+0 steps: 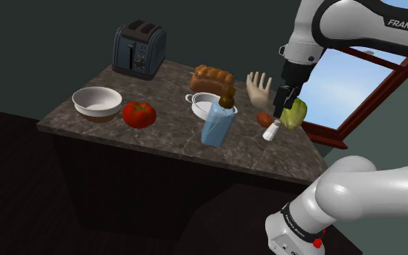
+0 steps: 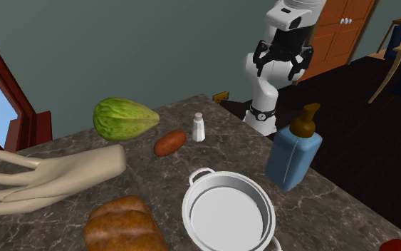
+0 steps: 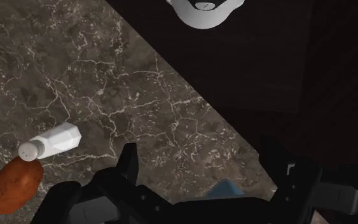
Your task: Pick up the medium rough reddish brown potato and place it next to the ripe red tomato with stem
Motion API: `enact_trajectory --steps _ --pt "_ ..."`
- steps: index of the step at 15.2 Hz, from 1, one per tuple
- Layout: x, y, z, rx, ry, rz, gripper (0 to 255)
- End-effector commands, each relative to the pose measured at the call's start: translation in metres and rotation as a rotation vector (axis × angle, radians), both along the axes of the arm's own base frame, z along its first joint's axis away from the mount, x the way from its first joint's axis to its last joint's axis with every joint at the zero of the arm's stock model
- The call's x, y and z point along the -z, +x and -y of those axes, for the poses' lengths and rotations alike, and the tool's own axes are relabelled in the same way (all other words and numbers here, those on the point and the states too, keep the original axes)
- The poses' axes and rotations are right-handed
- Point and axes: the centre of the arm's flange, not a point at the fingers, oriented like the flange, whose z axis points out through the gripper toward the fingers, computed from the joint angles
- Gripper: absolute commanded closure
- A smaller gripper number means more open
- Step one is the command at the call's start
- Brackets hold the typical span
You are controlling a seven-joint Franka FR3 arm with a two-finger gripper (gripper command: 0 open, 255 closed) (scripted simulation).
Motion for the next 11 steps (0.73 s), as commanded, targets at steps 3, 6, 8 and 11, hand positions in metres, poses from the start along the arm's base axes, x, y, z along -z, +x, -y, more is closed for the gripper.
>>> enact_trajectory --steps 3,6,8,11 --pt "0.014 0.011 0.017 0.058 -0.008 0.025 0" --pt "0.035 0.027 0.044 0.146 -0.019 0.064 0" --pt "0.049 0.037 0.062 0.204 -0.027 0.089 0" --pt "0.068 0.05 0.091 0.292 -0.038 0.127 0"
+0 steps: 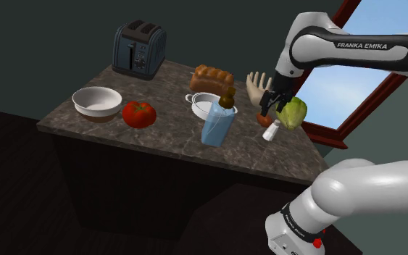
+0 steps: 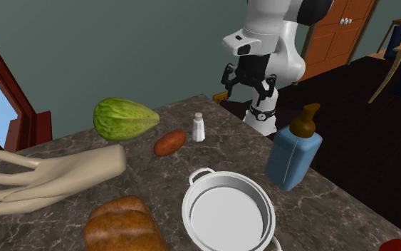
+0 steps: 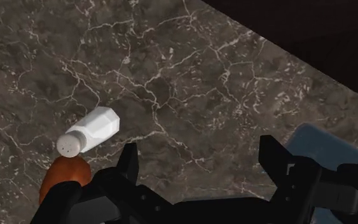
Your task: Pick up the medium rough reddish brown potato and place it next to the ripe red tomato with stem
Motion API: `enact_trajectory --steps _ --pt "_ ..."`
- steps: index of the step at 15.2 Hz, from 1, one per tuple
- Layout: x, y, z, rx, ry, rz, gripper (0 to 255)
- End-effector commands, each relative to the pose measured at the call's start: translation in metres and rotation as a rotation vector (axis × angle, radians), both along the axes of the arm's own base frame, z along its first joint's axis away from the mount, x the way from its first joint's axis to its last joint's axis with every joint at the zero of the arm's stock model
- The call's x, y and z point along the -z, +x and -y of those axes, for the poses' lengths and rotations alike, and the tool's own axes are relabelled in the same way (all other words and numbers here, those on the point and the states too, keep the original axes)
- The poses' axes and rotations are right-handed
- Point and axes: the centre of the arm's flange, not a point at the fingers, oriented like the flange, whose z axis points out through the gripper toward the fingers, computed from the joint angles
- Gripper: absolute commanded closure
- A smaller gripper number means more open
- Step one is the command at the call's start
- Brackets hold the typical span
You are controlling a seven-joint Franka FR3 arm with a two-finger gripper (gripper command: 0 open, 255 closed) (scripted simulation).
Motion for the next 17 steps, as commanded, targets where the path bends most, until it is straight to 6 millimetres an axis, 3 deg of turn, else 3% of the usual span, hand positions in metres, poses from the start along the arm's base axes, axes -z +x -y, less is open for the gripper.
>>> enact_trajectory --steps 1,9,17 --pt "0.013 0.009 0.02 0.06 -0.009 0.028 0" --pt "0.06 0.032 0.104 0.293 -0.04 0.13 0" --pt "0.102 0.04 0.19 0.517 -0.069 0.227 0"
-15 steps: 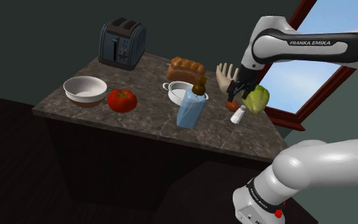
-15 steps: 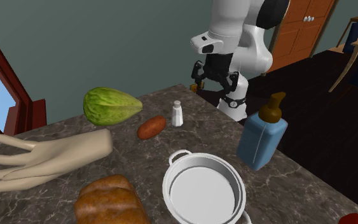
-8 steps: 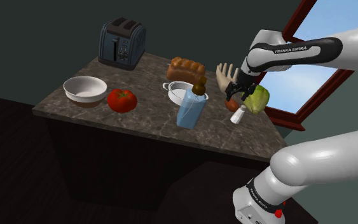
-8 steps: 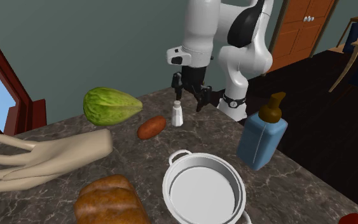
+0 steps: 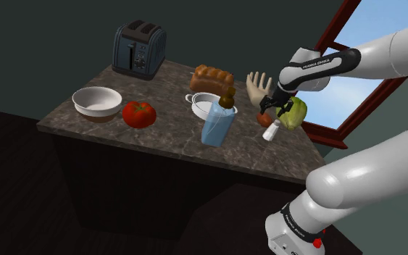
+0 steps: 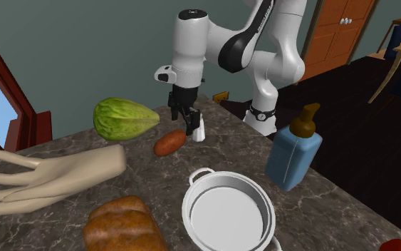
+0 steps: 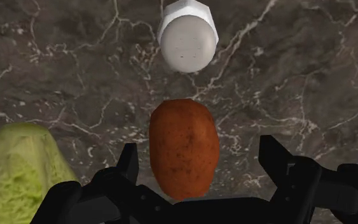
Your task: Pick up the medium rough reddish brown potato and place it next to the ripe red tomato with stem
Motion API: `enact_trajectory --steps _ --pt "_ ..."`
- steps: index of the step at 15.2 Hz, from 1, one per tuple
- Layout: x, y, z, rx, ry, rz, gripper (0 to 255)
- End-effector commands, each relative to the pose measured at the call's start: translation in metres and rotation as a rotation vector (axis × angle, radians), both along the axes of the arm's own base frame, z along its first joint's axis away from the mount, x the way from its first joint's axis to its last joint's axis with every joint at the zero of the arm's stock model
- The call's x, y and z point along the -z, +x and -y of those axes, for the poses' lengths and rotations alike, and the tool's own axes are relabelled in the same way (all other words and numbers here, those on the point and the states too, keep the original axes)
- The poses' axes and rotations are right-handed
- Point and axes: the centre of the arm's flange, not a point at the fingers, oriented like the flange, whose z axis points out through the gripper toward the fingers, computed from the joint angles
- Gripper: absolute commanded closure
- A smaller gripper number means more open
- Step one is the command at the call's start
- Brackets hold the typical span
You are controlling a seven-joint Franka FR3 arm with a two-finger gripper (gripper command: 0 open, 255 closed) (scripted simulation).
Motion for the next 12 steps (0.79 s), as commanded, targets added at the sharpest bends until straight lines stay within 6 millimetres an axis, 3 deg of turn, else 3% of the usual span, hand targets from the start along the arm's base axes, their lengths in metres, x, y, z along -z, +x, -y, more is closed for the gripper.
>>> enact_trajectory --steps 1,7,12 --pt "0.009 -0.001 0.009 0.026 -0.004 0.012 0" --pt "0.041 0.001 0.013 0.026 -0.004 0.012 0" --pt "0.044 0.001 0.014 0.026 -0.004 0.012 0"
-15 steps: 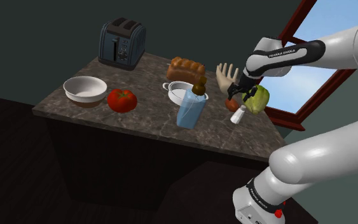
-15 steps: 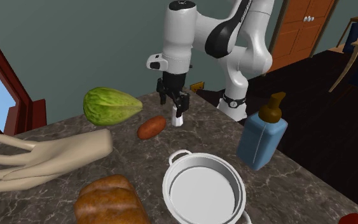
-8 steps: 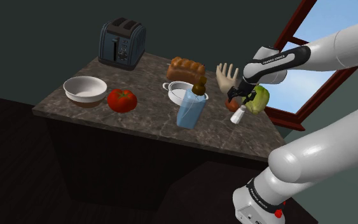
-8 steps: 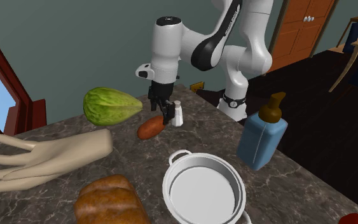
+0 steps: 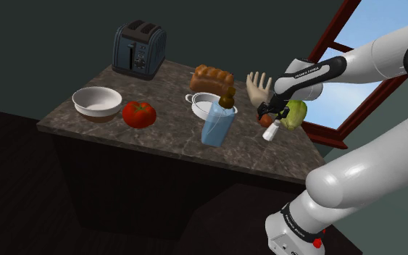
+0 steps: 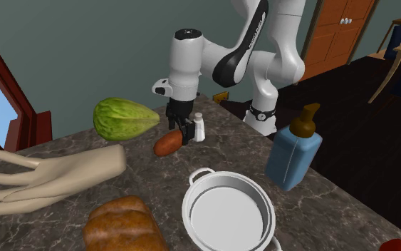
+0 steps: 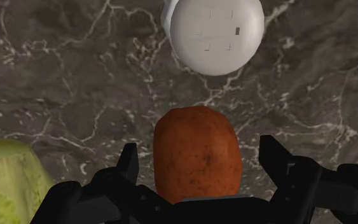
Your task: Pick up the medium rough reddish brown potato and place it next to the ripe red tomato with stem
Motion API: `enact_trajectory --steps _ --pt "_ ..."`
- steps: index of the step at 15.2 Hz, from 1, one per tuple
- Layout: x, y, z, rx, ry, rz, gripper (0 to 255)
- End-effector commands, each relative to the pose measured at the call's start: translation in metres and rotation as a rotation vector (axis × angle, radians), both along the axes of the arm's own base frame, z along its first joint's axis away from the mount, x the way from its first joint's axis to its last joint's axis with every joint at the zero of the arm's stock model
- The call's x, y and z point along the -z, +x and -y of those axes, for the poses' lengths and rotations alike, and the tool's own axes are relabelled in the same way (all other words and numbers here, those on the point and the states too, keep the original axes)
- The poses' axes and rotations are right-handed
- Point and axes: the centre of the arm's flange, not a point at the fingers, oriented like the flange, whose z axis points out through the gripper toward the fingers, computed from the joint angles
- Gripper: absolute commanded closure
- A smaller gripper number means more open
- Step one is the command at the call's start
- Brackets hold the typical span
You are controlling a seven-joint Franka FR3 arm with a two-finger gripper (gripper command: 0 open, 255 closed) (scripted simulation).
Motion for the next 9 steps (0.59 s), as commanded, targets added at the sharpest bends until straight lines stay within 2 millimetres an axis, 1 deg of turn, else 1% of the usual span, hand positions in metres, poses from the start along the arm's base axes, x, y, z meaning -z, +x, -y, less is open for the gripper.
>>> enact_trajectory --steps 1,3,4,9 --pt "0.0002 0.0001 0.0 0.0 0.0 0.0 0" --pt "0.0002 0.0 0.0 0.0 0.0 0.0 0" --pt "0.0002 0.0 0.0 0.0 0.0 0.0 255" --pt "0.0001 0.0 0.0 0.0 0.0 0.0 255"
